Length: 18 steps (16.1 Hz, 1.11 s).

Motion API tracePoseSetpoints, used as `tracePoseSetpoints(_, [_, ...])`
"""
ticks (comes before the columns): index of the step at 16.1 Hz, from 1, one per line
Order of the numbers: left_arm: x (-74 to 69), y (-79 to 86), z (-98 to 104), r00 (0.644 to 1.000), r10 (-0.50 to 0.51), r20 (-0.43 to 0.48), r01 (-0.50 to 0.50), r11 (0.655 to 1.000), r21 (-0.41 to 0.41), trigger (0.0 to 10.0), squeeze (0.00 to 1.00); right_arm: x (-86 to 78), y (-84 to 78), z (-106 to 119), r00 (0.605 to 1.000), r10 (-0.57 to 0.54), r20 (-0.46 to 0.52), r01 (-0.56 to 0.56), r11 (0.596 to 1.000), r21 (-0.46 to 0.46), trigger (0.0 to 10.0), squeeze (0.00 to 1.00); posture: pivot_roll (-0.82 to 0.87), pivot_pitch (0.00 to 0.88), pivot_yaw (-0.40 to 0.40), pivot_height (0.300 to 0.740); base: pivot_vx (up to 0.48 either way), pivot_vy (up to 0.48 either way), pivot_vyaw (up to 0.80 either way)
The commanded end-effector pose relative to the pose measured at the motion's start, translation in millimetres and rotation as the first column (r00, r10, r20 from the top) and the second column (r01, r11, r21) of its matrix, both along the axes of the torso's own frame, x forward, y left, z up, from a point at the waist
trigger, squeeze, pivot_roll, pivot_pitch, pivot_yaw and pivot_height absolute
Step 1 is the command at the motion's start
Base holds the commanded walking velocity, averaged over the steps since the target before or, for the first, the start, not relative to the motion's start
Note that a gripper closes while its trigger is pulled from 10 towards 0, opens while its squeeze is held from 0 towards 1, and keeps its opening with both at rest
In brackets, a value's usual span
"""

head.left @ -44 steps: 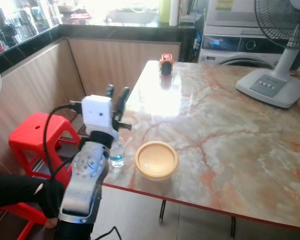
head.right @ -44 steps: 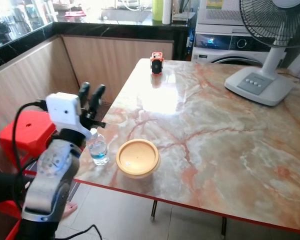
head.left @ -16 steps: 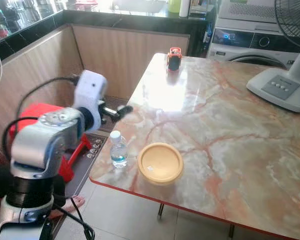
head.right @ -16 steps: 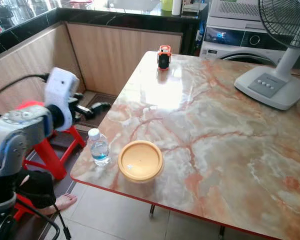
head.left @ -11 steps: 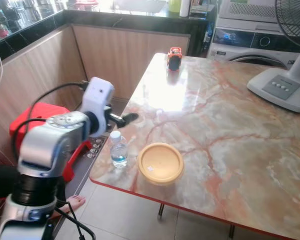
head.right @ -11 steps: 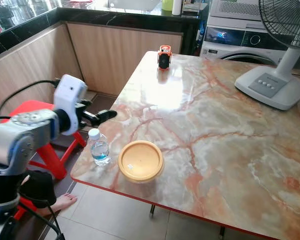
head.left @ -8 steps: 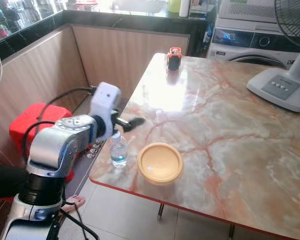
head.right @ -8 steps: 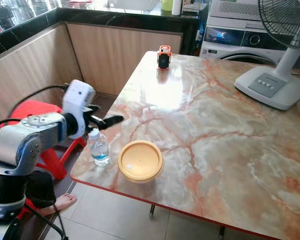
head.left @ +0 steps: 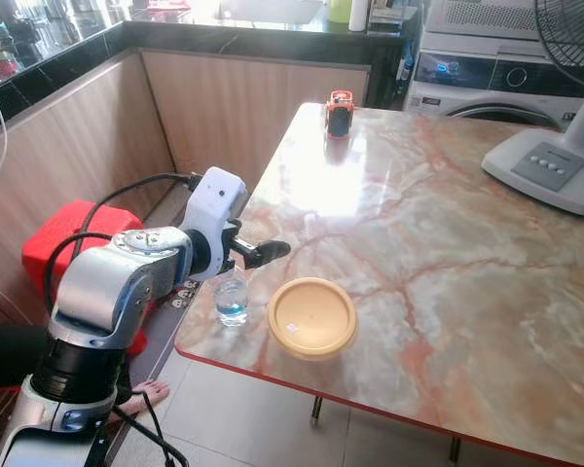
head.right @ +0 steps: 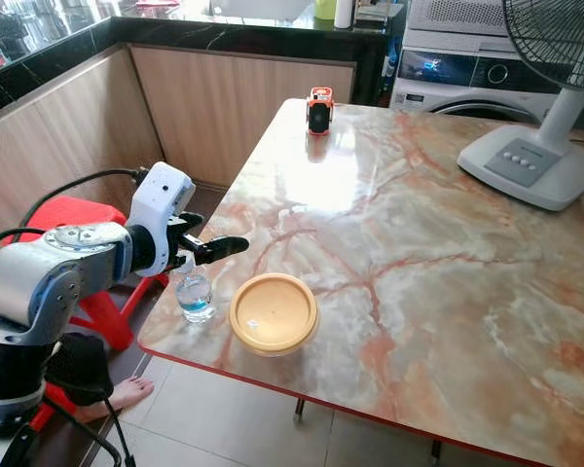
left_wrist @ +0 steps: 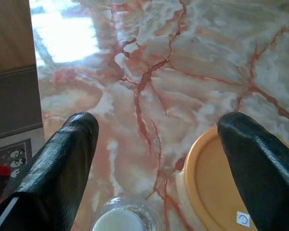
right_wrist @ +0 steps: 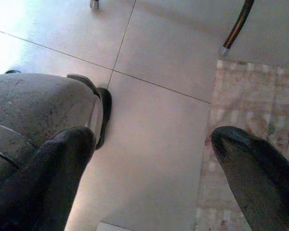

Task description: Restocking fridge

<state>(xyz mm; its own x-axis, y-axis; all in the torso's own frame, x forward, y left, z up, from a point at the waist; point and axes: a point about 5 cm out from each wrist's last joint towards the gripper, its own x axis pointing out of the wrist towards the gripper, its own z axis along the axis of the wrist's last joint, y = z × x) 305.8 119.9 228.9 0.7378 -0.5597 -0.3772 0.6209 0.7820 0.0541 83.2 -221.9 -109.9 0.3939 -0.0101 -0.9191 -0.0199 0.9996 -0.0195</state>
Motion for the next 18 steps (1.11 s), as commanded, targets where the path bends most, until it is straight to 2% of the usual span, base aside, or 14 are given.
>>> tracePoseSetpoints(1, [-4.8, -4.5, 7, 1.000, -0.029, 0.012, 0.028, 1.000, 0.014, 10.0, 0.00, -3.4, 5.5, -2, 1.000, 0.007, -0.010, -0.007, 1.000, 0.015, 10.0, 0.00, -0.02, 0.000, 0.020, 0.740, 0.000, 0.000, 0.00])
tracePoseSetpoints(2, [-8.9, -7.2, -3, 0.998, -0.057, -0.019, 0.058, 0.998, 0.031, 10.0, 0.00, -3.0, 6.5, -2, 1.000, 0.008, -0.010, -0.007, 1.000, 0.016, 10.0, 0.00, -0.02, 0.000, 0.021, 0.740, 0.000, 0.000, 0.00])
tracePoseSetpoints(4, [-10.8, -8.1, -7, 0.998, -0.056, -0.036, 0.057, 0.998, 0.036, 10.0, 0.00, -3.0, 7.0, -2, 1.000, 0.005, -0.008, -0.005, 1.000, 0.017, 10.0, 0.00, -0.02, 0.000, 0.027, 0.740, 0.000, 0.000, 0.00])
tracePoseSetpoints(10, [-19.7, -7.3, -3, 0.997, -0.060, -0.056, 0.064, 0.995, 0.081, 10.0, 0.00, -3.9, 8.3, -3, 1.000, -0.006, -0.011, 0.006, 1.000, 0.018, 10.0, 0.00, -0.01, 0.000, 0.047, 0.740, 0.000, 0.000, 0.00])
tracePoseSetpoints(14, [-23.0, 0.7, 0, 0.999, -0.006, -0.040, 0.011, 0.991, 0.136, 10.0, 0.00, -3.5, 8.0, -2, 1.000, -0.010, -0.011, 0.010, 1.000, 0.016, 10.0, 0.00, 0.00, 0.000, 0.044, 0.740, 0.000, 0.000, 0.00])
tracePoseSetpoints(18, [-26.7, 5.9, 1, 0.999, 0.020, -0.045, -0.013, 0.989, 0.146, 10.0, 0.00, -2.4, 7.3, -2, 1.000, -0.007, -0.011, 0.007, 1.000, 0.015, 10.0, 0.00, 0.02, 0.000, 0.034, 0.740, 0.000, 0.000, 0.00])
